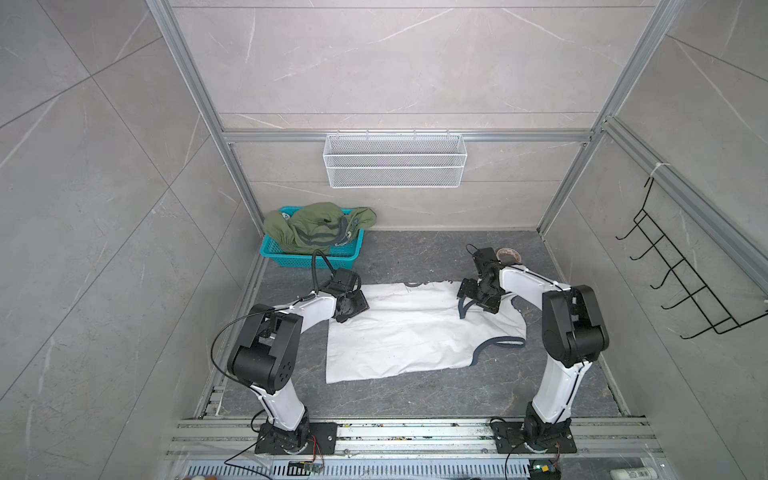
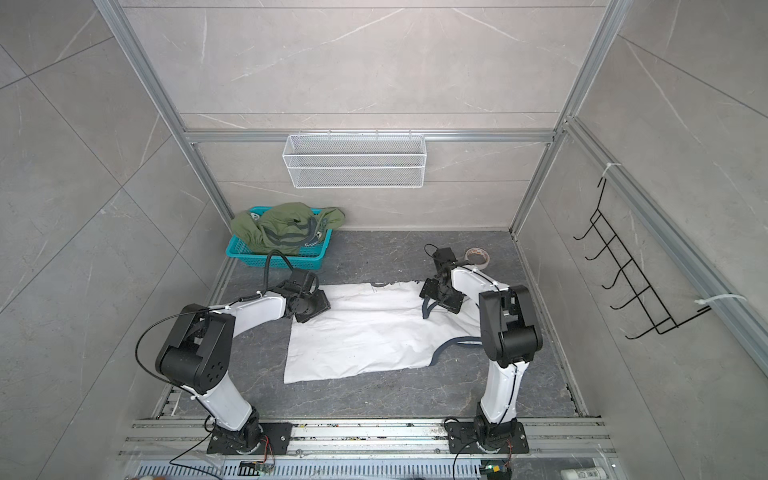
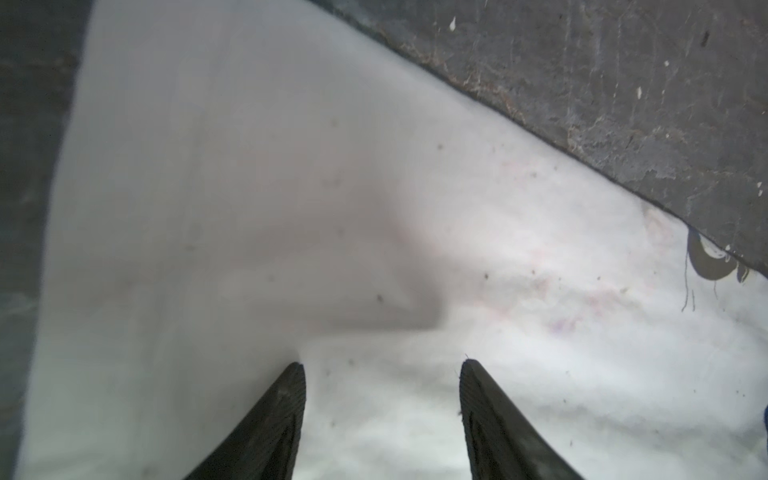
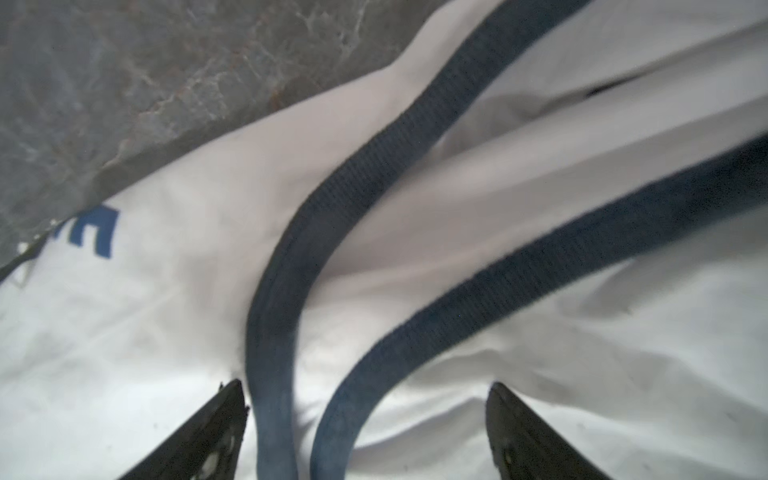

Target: Fold and stack the tank tops

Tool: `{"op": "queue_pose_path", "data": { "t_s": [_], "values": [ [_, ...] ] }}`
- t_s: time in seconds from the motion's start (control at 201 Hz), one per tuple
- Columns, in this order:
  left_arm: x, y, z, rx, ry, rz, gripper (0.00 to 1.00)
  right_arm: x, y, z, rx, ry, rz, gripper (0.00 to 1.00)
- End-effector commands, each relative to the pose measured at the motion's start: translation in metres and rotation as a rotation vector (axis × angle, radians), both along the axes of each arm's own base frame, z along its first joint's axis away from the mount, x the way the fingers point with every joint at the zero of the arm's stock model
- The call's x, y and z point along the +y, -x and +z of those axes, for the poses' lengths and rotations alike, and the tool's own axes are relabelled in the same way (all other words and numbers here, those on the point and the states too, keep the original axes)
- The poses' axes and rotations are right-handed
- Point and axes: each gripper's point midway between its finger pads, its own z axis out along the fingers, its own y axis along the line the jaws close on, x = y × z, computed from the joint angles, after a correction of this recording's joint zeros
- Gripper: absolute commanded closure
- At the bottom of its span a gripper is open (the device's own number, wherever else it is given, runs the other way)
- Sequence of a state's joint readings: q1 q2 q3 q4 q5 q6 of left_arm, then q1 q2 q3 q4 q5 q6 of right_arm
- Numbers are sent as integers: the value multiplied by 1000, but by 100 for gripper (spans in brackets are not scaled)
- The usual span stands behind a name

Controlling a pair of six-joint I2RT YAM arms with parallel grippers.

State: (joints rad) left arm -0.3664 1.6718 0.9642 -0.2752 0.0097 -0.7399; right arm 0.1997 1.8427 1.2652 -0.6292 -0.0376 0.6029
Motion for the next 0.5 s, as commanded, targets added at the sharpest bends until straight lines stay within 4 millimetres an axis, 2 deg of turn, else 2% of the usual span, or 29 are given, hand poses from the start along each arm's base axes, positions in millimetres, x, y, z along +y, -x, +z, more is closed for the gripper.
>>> {"op": "queue_pose_path", "data": {
  "t_s": [0.0, 0.05, 0.119, 0.353, 0.493],
  "values": [
    [9, 24, 57, -64, -8, -32, 37, -3, 21, 59, -117, -13, 54, 9],
    [20, 37, 65, -71, -38, -21, 37, -3, 38, 64, -105, -16, 70, 9],
    [37, 60, 69, -62, -77, 2, 37, -4, 65, 59, -69, -16, 84, 10],
    [77, 145, 50, 49, -113, 106, 43, 14, 149, 34, 29, -104, 89, 13],
    [91, 179, 35, 100, -108, 174, 44, 31, 182, 22, 74, -151, 103, 15]
  ]
}}
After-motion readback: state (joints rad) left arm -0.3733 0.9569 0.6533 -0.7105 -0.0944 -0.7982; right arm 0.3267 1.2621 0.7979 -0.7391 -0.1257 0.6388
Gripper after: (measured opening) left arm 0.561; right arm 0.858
